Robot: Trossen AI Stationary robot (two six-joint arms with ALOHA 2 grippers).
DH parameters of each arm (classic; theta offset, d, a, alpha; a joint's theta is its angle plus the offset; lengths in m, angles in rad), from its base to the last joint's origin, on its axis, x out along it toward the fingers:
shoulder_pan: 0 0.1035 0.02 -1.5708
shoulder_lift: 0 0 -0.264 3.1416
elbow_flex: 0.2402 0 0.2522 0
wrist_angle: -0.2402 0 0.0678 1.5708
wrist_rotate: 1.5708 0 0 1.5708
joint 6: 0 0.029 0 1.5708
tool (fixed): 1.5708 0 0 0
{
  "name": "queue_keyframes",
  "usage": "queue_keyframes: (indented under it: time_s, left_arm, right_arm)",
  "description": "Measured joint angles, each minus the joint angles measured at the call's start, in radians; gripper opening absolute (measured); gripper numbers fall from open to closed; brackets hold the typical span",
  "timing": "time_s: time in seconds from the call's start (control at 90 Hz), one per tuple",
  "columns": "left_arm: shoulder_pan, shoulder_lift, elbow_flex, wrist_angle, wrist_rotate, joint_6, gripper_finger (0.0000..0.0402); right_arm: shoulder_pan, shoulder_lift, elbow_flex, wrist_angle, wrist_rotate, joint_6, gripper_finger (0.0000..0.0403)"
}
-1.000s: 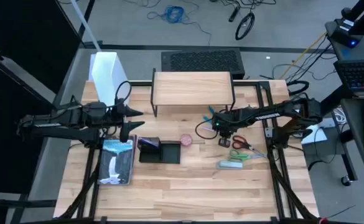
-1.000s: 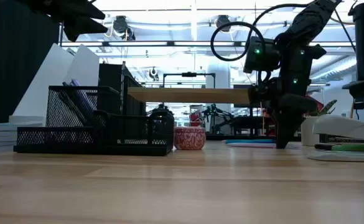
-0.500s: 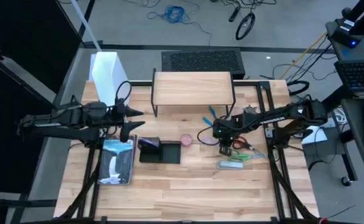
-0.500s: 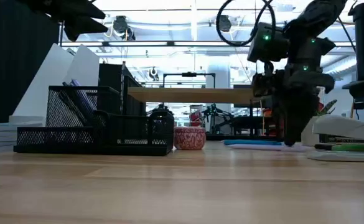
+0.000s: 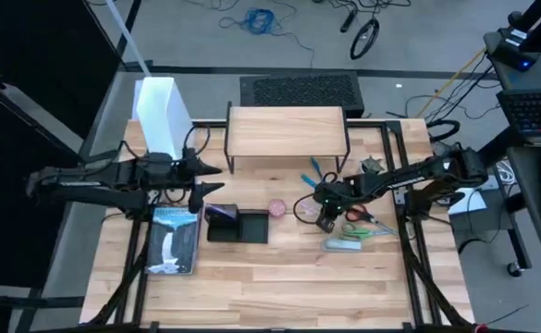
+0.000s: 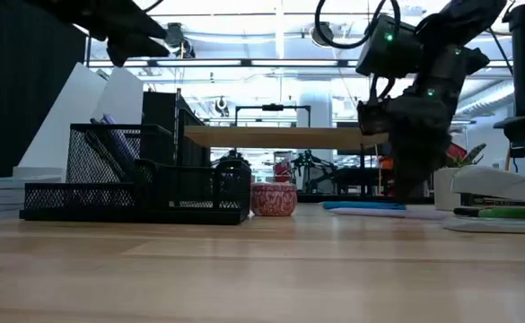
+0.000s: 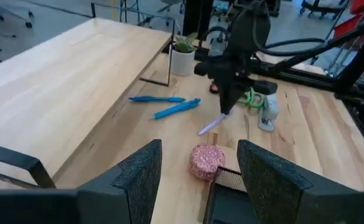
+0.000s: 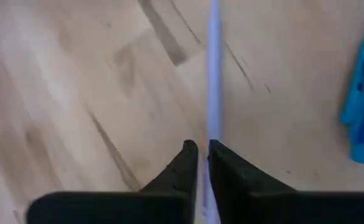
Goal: Stock shelves
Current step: Put the purple pen into the desk organizer
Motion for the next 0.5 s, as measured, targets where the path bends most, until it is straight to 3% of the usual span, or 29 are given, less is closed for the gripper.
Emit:
queue_keyframes:
  time_s: [0.222, 0.5]
  left_arm:
    - [0.0, 0.008, 0.0, 0.001, 0.0, 0.026, 0.0196]
    - [0.0, 0.008, 0.0, -0.003, 0.0, 0.046, 0.0196]
  right_arm:
    - [-0.005, -0.001, 0.036, 0.009, 0.066, -0.011, 0.0108]
    - [-0.001, 0.059, 0.11, -0.091, 0.102, -0.075, 0.0098]
